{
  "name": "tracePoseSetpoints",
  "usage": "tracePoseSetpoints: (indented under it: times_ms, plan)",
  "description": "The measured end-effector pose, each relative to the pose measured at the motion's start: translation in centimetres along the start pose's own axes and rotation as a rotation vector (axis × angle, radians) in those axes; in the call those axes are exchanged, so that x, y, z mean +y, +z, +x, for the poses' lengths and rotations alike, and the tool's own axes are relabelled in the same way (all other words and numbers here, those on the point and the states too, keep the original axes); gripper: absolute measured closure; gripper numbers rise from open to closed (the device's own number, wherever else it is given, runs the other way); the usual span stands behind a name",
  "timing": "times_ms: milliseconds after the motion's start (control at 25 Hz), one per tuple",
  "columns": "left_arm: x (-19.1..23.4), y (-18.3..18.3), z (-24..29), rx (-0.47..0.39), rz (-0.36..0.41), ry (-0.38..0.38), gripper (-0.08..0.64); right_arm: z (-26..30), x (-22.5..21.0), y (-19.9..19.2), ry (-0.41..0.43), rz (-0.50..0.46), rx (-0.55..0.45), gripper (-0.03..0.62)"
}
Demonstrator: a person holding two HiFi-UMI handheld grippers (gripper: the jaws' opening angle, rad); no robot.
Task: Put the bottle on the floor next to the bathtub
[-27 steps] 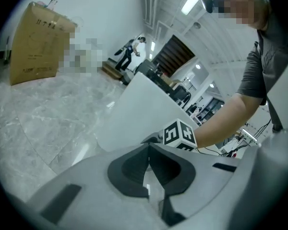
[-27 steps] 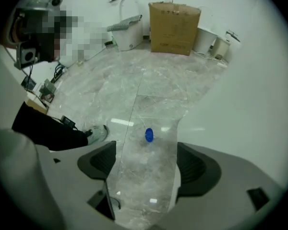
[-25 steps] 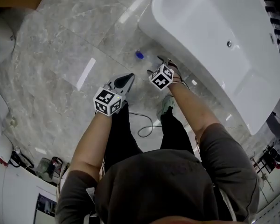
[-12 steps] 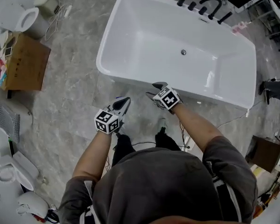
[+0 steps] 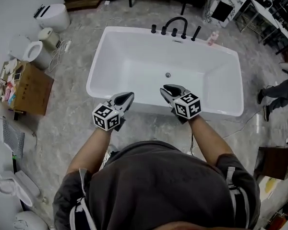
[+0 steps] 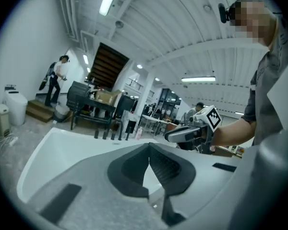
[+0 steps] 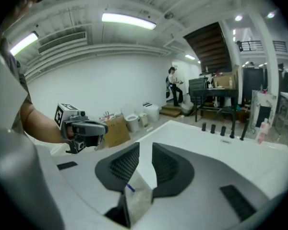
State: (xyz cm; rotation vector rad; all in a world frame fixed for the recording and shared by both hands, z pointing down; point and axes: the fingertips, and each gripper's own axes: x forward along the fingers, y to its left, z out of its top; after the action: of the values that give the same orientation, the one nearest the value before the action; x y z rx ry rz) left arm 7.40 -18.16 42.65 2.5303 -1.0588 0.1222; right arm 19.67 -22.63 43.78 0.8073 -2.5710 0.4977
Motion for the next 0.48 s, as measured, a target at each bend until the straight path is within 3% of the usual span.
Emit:
tracePoseSetpoints:
  times_ms: [240, 480]
  plan:
    - [-5.1, 8.1, 3.1, -0.076, 0.09, -0.12, 0.555, -8.7, -2.5, 5.2, -0.109, 0.054, -0.219, 0.6]
    - [-5.1, 12.2, 0.9, -0.091, 0.092, -0.194, 0.554, -12.0, -0.5, 7.0, -0.202, 0.107, -0.325, 0.6]
